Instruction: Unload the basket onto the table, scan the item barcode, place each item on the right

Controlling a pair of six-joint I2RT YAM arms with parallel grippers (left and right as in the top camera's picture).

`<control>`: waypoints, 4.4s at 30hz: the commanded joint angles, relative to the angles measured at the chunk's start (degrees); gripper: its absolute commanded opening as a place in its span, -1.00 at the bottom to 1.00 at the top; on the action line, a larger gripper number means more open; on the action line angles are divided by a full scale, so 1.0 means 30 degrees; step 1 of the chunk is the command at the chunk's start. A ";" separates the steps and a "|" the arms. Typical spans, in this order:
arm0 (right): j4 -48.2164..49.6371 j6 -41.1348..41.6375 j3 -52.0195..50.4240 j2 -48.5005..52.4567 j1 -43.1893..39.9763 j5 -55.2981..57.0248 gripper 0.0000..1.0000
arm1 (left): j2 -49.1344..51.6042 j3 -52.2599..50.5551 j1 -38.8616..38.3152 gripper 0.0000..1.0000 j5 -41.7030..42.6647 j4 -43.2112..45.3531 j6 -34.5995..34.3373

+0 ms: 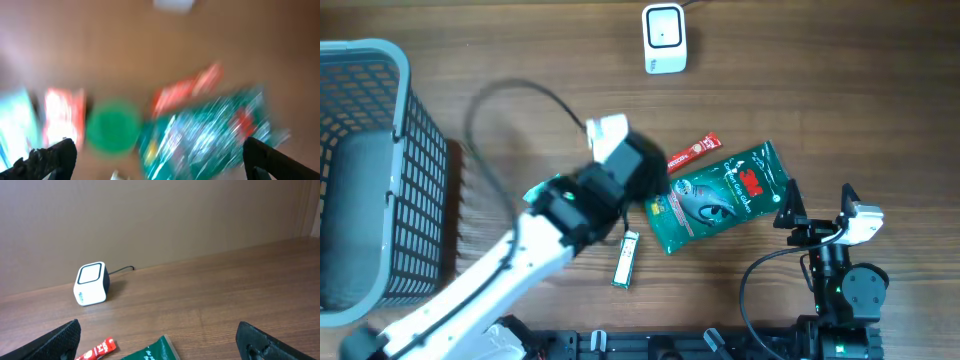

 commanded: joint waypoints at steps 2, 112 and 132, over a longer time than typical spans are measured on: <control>0.0044 0.0109 -0.0022 -0.0117 0.0066 -0.0153 0.99 | -0.1268 0.7337 0.1581 1.00 -0.5748 0.1362 0.3818; -0.4830 0.8393 0.5850 0.6390 0.0095 -0.8553 0.99 | -2.1974 -0.8743 1.8047 1.00 0.2652 0.2310 0.2543; -1.7486 0.6462 1.9161 2.1755 0.6535 -0.7745 0.97 | -2.0793 -0.8743 1.8047 1.00 1.0826 0.4692 0.6353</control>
